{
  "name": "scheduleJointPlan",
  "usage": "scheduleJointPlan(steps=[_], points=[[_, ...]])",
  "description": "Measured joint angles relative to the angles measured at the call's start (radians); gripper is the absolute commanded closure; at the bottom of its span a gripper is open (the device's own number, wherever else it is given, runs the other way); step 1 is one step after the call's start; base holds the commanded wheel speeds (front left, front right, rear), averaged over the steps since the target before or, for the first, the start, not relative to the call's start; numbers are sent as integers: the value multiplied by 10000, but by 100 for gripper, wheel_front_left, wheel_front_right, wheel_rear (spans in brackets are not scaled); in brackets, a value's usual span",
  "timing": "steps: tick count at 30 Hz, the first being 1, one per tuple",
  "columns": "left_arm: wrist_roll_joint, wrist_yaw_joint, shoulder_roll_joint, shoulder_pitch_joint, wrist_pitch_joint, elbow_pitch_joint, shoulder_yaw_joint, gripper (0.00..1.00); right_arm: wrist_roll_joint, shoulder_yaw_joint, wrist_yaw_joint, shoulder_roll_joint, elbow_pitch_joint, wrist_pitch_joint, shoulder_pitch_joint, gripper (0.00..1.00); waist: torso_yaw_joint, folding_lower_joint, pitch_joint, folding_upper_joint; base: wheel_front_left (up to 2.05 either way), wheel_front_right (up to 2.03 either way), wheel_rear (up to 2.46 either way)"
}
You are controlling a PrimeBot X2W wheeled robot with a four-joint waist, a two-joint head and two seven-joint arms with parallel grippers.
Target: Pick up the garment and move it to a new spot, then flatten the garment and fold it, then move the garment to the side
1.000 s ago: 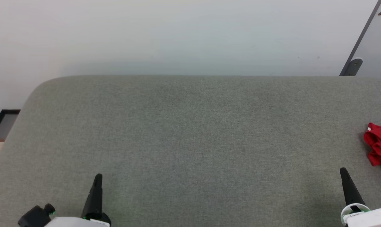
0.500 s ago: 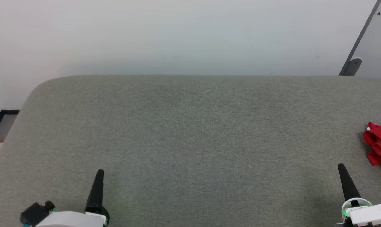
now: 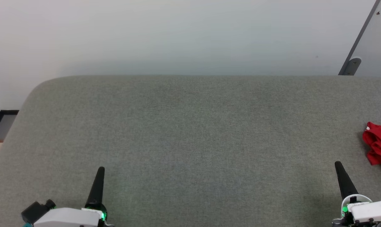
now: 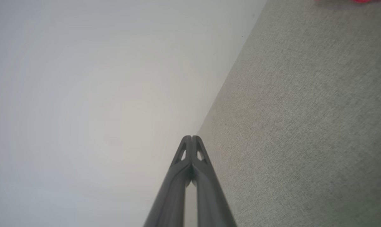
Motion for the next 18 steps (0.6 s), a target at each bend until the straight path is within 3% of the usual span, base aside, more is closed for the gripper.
scheduleJointPlan(steps=[18], points=[[-1386, 0, -107, -363, 424, 259, 155, 100, 1300, -65, 0, 151, 261, 274, -331, 100, -30, -1, 7, 0, 0, 0, 0]])
